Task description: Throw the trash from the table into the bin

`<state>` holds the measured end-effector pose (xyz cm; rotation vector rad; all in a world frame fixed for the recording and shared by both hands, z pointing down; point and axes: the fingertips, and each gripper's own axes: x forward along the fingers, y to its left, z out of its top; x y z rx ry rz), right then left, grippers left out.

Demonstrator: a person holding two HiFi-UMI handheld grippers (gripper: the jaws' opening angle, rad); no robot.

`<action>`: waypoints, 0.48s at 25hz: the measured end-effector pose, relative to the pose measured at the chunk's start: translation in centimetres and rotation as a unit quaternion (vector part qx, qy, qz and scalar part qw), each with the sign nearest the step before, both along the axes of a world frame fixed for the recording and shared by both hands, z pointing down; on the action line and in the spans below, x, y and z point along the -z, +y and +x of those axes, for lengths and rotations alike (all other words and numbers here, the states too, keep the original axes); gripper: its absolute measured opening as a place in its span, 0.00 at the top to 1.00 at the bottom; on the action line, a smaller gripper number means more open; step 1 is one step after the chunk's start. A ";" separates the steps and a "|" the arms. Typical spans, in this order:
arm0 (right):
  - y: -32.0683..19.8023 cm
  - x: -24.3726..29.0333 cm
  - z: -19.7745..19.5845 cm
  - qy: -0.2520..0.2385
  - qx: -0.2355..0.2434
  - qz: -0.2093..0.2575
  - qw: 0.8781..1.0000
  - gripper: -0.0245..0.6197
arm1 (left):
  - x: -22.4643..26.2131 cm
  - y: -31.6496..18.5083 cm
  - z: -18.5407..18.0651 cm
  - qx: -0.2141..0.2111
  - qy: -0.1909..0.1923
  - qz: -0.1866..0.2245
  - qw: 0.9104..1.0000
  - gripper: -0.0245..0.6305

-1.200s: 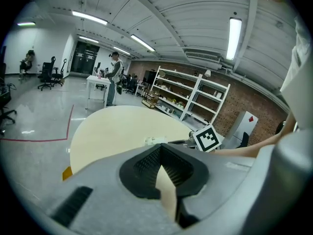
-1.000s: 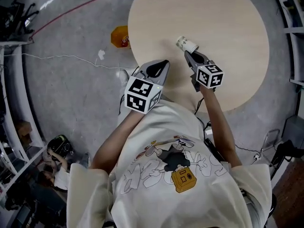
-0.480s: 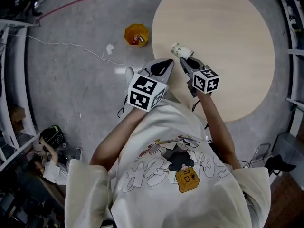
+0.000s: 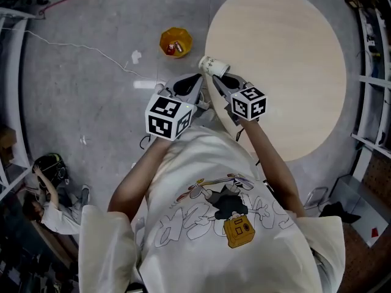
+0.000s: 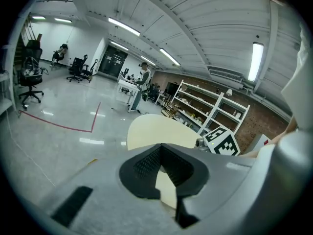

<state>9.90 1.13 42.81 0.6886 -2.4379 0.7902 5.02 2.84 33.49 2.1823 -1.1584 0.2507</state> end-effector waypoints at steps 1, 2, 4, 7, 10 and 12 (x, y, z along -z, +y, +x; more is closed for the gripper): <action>-0.1 -0.1 -0.7 0.004 0.008 -0.004 1.000 0.92 | 0.0 -0.3 -0.8 0.008 0.004 -0.002 1.000 0.95; -0.2 -0.3 -1.5 0.007 0.016 -0.007 1.000 0.92 | -0.1 -0.6 -1.6 0.016 0.007 -0.003 1.000 0.95; -0.8 -0.7 -3.2 0.014 0.028 -0.014 0.999 0.92 | -0.2 -1.3 -3.4 0.028 0.012 -0.006 1.000 0.95; -1.6 -1.5 -6.0 0.023 0.043 -0.030 0.998 0.92 | -1.0 -1.9 -6.8 0.048 0.017 -0.016 0.999 0.95; -2.3 -2.3 -8.5 0.033 0.055 -0.053 0.997 0.92 | -2.2 -1.9 -10.3 0.072 0.020 -0.033 0.997 0.95; -2.8 -3.0 -10.0 0.037 0.058 -0.067 0.995 0.92 | -3.4 -2.0 -12.5 0.086 0.022 -0.046 0.995 0.95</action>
